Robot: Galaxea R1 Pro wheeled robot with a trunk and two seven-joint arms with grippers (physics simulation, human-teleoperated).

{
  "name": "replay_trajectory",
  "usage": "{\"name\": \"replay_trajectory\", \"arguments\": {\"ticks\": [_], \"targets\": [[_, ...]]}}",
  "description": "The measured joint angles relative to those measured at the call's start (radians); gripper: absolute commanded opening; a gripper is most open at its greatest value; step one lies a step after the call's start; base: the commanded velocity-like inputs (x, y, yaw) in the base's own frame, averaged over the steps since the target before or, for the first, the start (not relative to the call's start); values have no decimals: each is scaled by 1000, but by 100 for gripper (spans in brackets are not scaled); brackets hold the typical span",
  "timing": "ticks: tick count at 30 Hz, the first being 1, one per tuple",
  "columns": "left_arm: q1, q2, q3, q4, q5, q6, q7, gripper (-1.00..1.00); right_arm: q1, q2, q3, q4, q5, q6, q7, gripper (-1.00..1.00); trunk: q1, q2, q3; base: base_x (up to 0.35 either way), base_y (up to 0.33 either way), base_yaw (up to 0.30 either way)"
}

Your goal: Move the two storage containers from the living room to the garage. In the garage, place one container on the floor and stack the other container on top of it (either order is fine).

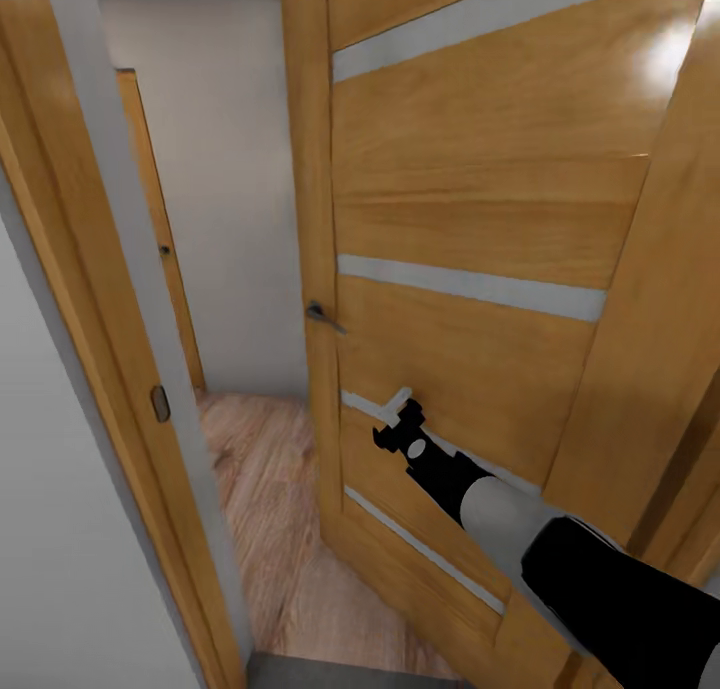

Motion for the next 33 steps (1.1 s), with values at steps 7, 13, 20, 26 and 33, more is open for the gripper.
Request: {"name": "replay_trajectory", "arguments": {"ticks": [7, 13, 20, 26, 33], "targets": [[0, 0, 0, 0, 0, 0, 0, 100, -22, 0, 2, 17, -7, -4, 4, 100, 0, 0, 0, 321, 0, 0], [0, 0, -1, 0, 0, 0, 0, 100, -70, 0, -60, 39, -44, 8, 4, 100, 0, 0, 0, 321, 0, 0], [0, 0, -1, 0, 0, 0, 0, 100, -81, 0, -89, 29, -33, -42, -1, 100, 0, 0, 0, 221, 0, 0], [0, 1, -1, 0, 0, 0, 0, 100, -76, 0, -88, 34, -23, -180, 3, 100, 1, 0, 0, 14, 0, 0], [0, 2, -1, 0, 1, 0, 0, 100, -76, 0, -99, 28, -15, -199, -29, 100, 1, 0, 0, 1, 0, 0]]}}
